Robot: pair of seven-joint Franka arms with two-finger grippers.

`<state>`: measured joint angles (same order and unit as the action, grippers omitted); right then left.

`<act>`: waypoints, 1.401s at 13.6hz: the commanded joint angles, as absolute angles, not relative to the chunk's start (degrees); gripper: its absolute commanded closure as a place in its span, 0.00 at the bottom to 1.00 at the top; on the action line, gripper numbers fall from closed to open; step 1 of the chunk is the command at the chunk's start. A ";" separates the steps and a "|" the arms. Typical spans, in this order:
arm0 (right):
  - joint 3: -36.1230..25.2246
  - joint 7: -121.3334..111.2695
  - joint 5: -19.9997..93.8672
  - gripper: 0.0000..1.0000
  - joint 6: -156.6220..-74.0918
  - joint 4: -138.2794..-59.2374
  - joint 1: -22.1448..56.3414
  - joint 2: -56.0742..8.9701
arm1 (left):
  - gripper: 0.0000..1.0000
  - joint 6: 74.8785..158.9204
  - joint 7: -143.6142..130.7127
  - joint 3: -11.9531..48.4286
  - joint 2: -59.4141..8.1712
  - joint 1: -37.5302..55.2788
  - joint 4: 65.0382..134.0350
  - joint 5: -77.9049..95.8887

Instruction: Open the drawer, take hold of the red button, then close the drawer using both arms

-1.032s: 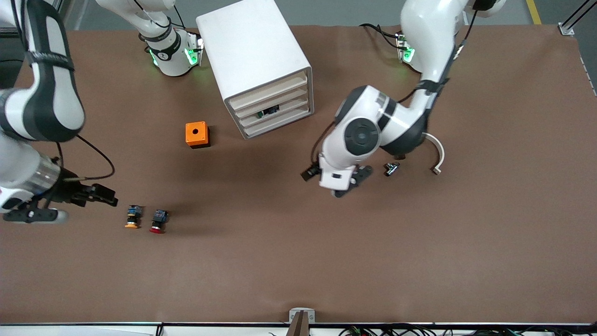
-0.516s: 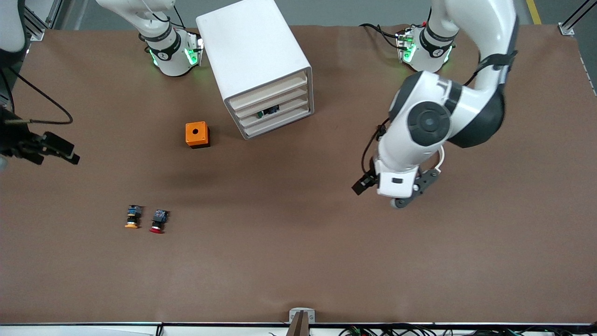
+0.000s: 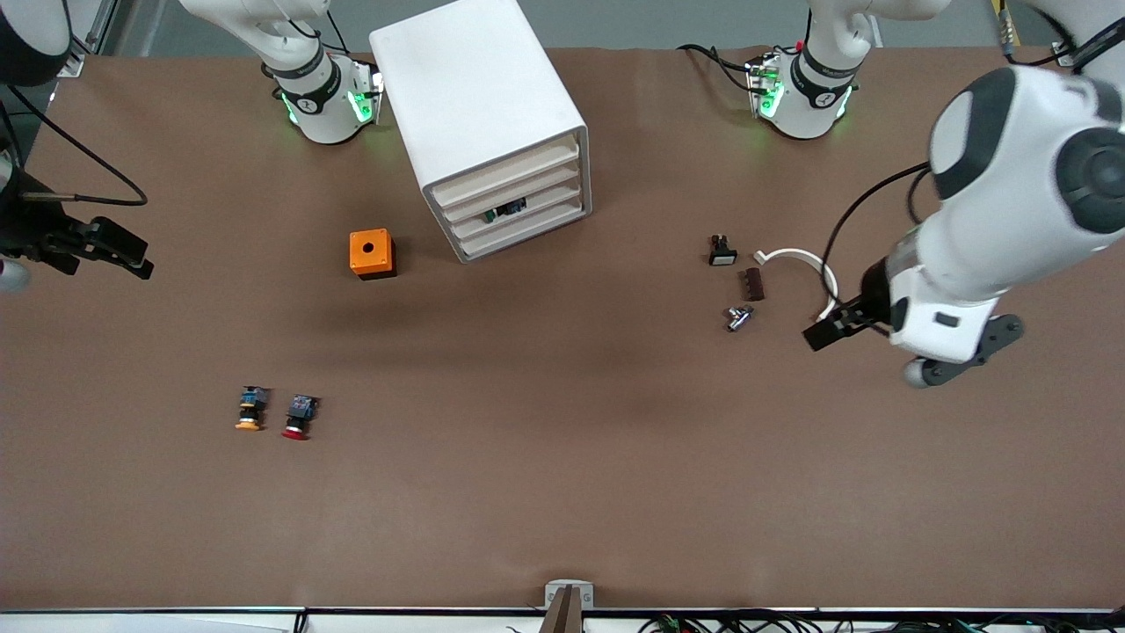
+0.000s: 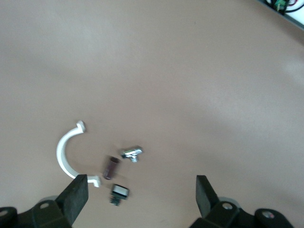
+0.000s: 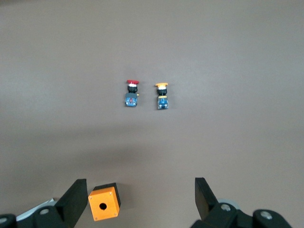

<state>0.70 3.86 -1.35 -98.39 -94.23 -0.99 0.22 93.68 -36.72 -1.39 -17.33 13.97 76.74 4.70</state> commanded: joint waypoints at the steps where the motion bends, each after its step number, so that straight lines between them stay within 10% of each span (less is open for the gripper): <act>1: 2.99 4.92 -2.55 0.00 -99.14 -95.71 -3.16 2.55 | 0.00 92.20 -28.85 -0.97 -13.54 9.95 78.05 3.78; 19: 3.16 4.83 -2.64 0.00 -98.88 -95.01 -3.25 2.11 | 0.00 84.82 -6.94 -0.79 3.42 5.89 89.73 -2.02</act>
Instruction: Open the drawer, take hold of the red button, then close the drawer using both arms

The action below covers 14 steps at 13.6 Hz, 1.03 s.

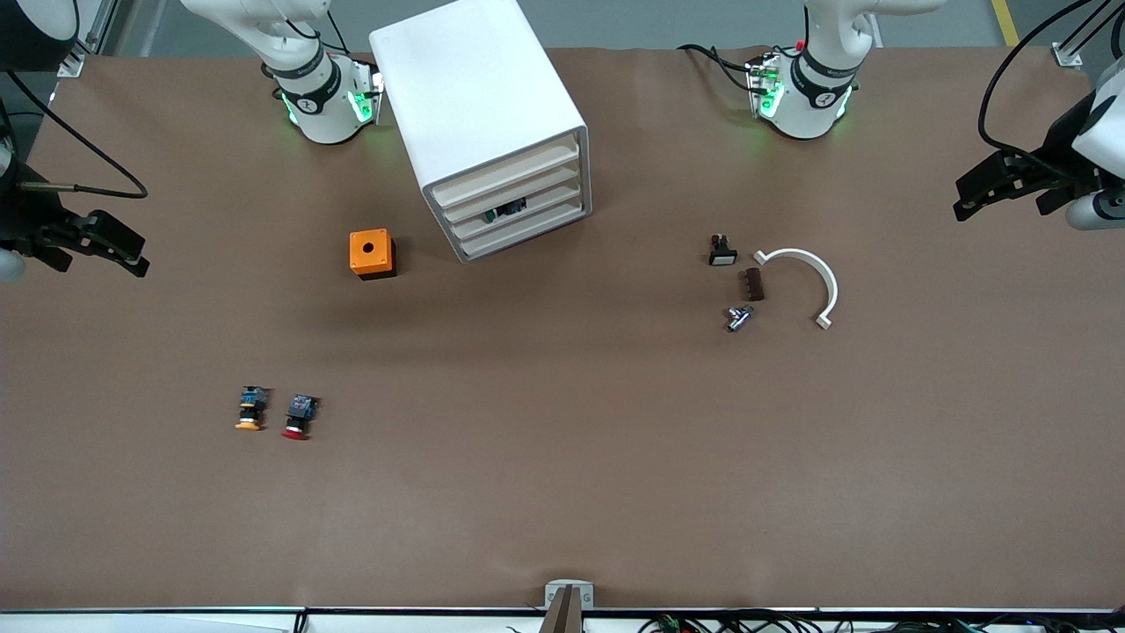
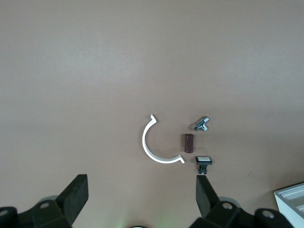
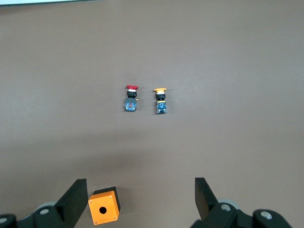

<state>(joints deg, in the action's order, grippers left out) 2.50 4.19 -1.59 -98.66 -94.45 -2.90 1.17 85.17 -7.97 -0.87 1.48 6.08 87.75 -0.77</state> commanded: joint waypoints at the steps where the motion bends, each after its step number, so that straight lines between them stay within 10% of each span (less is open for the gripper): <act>1: 3.16 4.83 -2.64 0.00 -98.96 -95.01 -3.25 2.11 | 0.00 84.90 -6.94 -0.97 4.47 5.80 90.52 -2.02; 14: 3.16 4.92 -2.64 0.00 -98.88 -95.01 -3.25 2.11 | 0.00 88.68 -5.80 -0.70 6.86 4.39 93.70 -2.11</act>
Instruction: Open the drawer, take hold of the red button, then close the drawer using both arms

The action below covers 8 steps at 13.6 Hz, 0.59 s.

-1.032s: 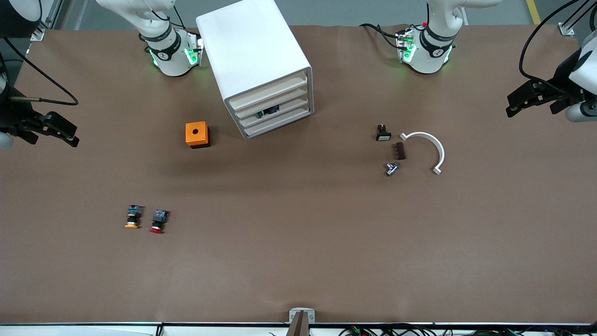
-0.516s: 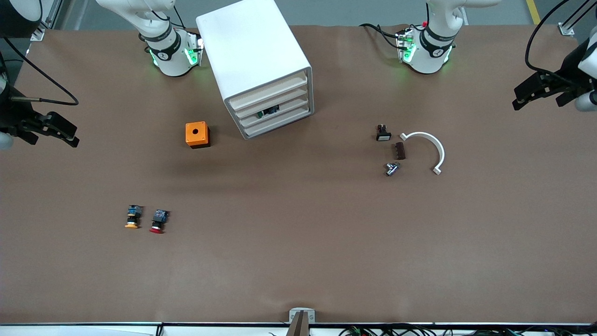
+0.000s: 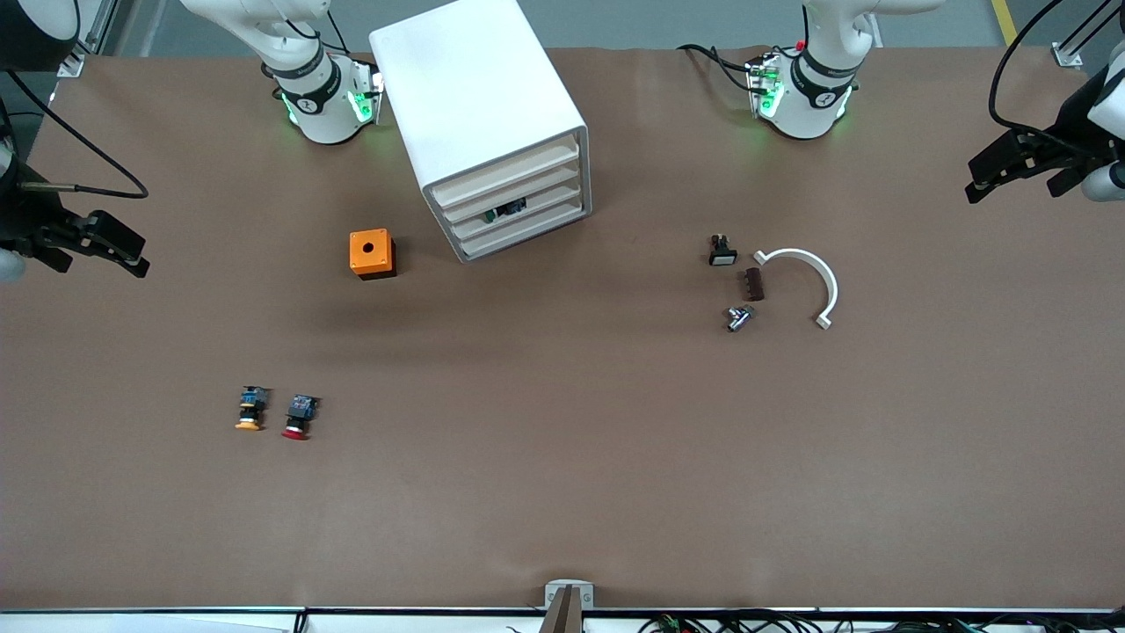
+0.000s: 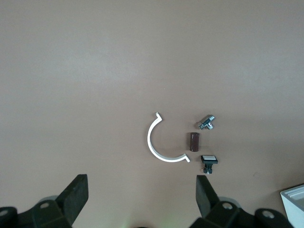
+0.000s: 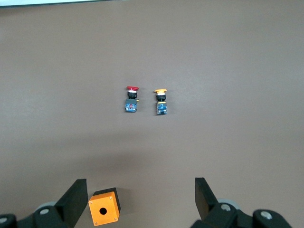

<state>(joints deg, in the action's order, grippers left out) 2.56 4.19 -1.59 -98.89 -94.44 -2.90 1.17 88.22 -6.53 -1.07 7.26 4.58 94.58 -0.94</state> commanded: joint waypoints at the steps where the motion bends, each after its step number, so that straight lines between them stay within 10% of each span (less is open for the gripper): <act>1: 3.16 4.92 -2.55 0.00 -98.88 -95.01 -3.25 2.11 | 0.00 88.68 -5.71 -0.79 6.42 4.39 93.17 -2.11; 8: 3.25 4.92 -2.64 0.00 -98.70 -95.01 -3.16 2.11 | 0.00 86.75 -5.80 -0.79 5.98 4.48 91.93 -2.20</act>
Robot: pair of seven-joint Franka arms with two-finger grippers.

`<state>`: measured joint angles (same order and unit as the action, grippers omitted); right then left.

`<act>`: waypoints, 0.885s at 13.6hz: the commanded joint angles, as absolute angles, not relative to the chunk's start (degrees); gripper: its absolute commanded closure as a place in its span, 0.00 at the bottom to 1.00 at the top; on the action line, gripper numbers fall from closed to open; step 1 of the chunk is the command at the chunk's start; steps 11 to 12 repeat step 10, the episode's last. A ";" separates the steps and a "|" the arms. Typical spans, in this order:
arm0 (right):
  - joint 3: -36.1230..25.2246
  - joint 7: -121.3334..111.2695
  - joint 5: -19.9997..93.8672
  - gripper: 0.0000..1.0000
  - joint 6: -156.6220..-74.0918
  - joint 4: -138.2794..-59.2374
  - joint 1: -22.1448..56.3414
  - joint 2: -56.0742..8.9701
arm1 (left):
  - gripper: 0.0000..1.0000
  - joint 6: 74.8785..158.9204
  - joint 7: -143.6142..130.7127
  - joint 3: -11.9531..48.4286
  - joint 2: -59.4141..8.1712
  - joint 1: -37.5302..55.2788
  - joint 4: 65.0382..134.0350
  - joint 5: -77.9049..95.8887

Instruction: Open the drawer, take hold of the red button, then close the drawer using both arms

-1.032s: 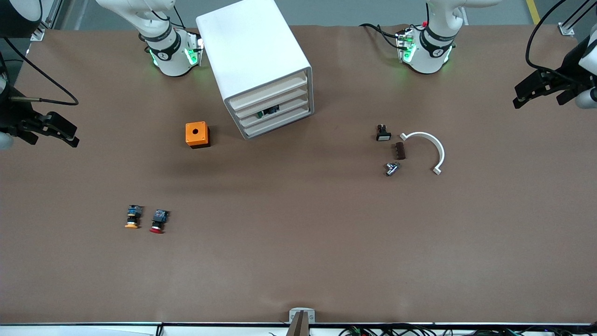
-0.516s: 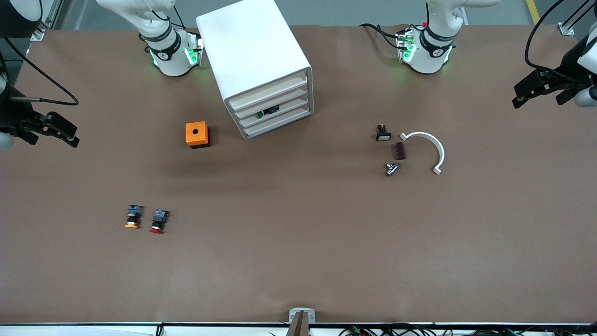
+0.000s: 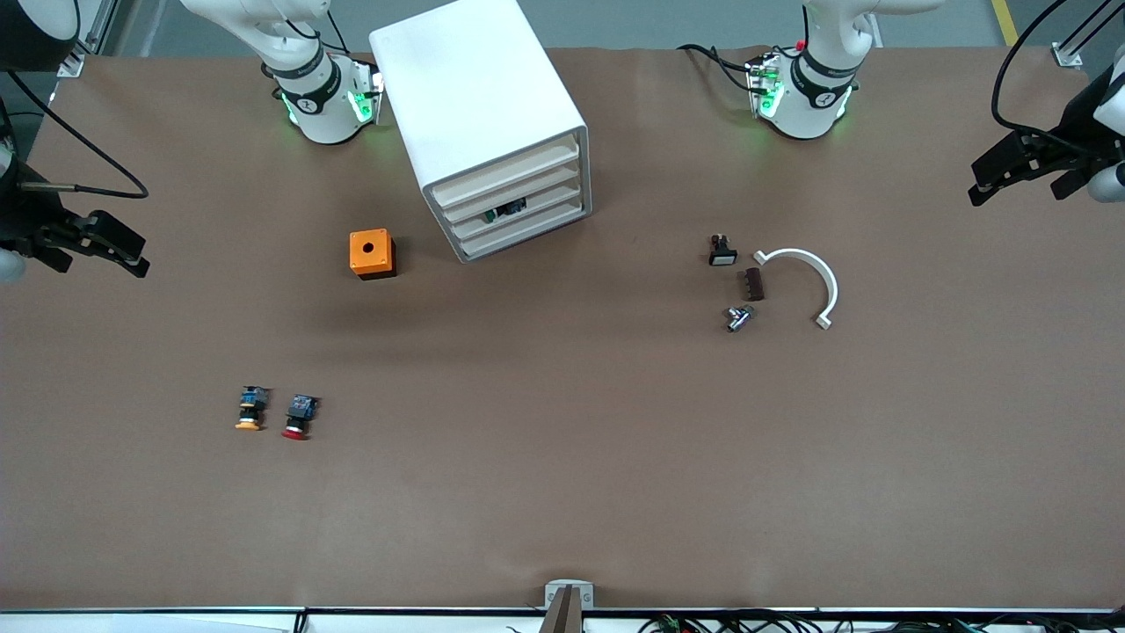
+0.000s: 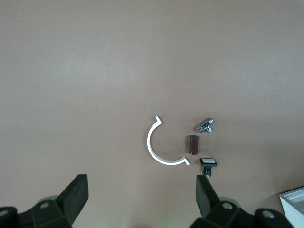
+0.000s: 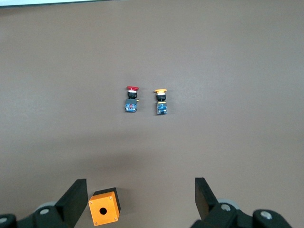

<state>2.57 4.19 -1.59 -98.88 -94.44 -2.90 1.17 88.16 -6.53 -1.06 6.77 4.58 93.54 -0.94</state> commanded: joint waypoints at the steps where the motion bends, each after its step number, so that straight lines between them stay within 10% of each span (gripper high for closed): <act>1: 3.25 4.92 -2.64 0.00 -98.70 -95.01 -2.99 2.11 | 0.00 86.40 -5.80 -0.70 5.80 4.48 91.85 -2.20; 12: 3.16 4.92 -2.64 0.00 -98.79 -95.01 -3.08 2.11 | 0.00 84.46 -5.80 -0.62 5.80 4.48 91.05 -2.20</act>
